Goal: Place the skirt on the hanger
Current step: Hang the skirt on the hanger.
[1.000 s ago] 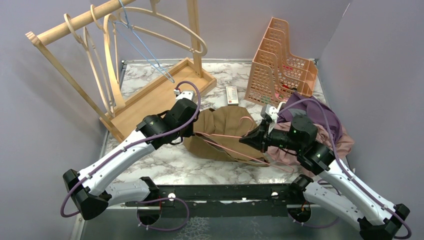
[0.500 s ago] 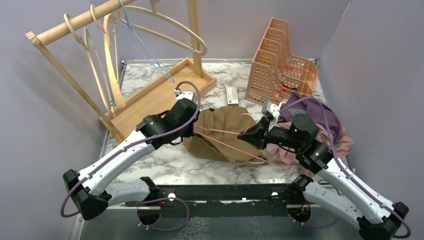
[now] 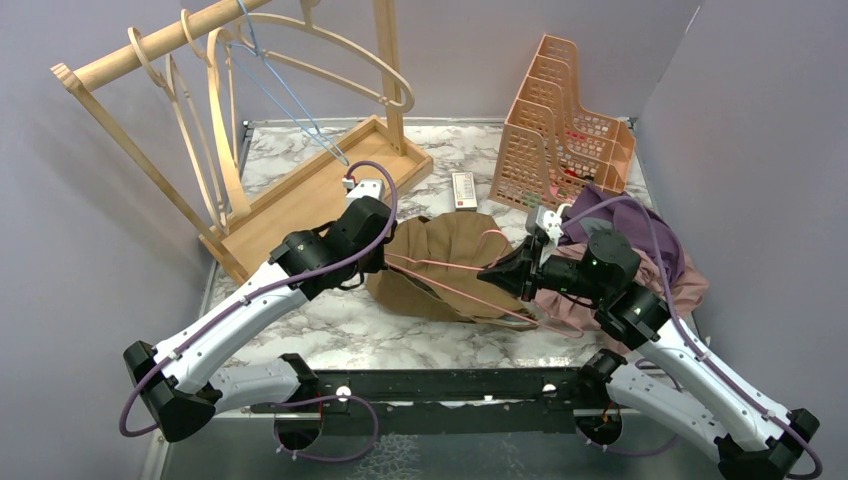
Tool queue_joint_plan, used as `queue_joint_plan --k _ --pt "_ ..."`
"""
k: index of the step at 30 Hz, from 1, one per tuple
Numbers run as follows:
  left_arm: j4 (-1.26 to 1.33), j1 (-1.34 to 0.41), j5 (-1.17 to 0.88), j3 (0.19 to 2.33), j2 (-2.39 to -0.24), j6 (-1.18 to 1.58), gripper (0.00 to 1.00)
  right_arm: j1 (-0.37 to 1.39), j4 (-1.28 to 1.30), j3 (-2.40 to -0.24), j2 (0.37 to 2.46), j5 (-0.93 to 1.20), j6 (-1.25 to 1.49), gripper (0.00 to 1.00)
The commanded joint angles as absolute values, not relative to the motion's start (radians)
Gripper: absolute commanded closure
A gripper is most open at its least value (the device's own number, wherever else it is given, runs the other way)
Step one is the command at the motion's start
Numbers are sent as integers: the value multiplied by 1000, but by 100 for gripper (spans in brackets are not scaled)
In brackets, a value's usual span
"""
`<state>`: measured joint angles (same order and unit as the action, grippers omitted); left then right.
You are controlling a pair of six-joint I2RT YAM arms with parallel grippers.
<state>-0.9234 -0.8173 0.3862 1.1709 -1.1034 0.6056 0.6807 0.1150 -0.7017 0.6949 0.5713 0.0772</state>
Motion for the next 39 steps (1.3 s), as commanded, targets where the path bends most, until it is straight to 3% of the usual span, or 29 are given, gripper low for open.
queue_joint_plan --k 1,39 --pt "-930 -808 431 1188 -1093 607 100 681 105 -723 681 574 77 99" --pt "-923 -796 398 1190 -1085 594 100 681 53 -707 726 602 89 99"
